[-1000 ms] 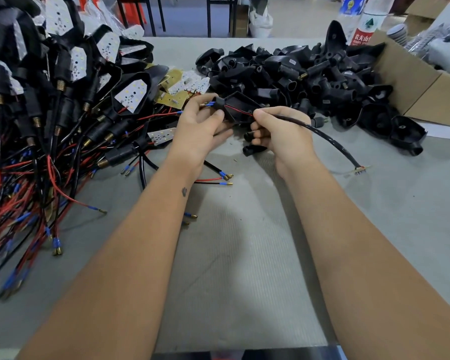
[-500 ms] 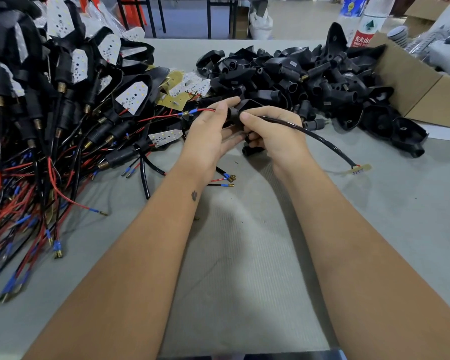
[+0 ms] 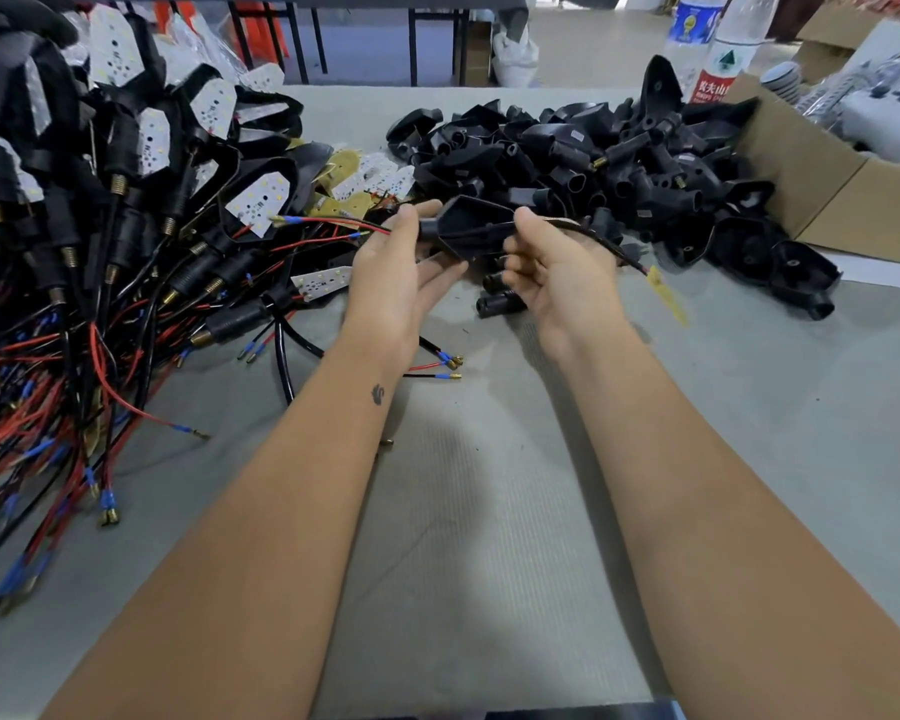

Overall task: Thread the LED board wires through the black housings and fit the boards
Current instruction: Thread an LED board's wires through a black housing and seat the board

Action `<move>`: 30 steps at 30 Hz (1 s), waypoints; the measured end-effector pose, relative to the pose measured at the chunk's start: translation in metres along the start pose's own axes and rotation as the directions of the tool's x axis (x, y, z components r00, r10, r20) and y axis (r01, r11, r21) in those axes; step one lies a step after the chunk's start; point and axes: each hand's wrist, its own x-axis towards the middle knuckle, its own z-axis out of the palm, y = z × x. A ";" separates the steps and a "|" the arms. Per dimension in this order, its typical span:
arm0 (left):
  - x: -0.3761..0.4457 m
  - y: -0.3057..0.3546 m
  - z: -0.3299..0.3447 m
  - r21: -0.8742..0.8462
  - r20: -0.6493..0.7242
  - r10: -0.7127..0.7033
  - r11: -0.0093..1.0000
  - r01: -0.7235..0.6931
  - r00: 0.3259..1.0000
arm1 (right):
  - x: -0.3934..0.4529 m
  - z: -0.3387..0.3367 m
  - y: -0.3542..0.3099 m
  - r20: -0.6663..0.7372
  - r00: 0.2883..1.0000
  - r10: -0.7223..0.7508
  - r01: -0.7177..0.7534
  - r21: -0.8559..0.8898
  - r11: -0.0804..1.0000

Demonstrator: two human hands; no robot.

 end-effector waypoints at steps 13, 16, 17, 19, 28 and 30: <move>0.001 -0.003 0.000 -0.022 0.038 0.030 0.999 -0.029 0.999 | -0.002 0.003 0.002 0.018 1.000 0.013 -0.012 -0.055 0.998; 0.003 0.001 -0.004 -0.085 -0.029 0.048 0.995 -0.050 0.998 | 0.001 0.000 -0.001 0.005 0.997 0.076 -0.075 0.208 0.975; 0.004 0.002 -0.006 -0.103 -0.045 0.041 0.994 -0.046 0.998 | 0.002 -0.001 -0.002 -0.002 0.996 0.087 -0.083 0.267 0.960; 0.005 0.003 -0.007 -0.141 -0.053 0.017 0.990 -0.025 0.998 | 0.003 -0.002 -0.002 -0.005 0.997 0.083 -0.077 0.305 0.949; 0.001 -0.002 0.001 -0.075 0.039 -0.023 0.997 0.026 0.999 | -0.003 0.004 0.002 0.094 0.994 -0.052 0.057 -0.049 0.997; 0.002 0.000 -0.002 -0.105 -0.013 -0.009 0.994 0.008 1.000 | -0.003 0.004 0.001 0.091 0.995 -0.030 0.027 0.036 0.999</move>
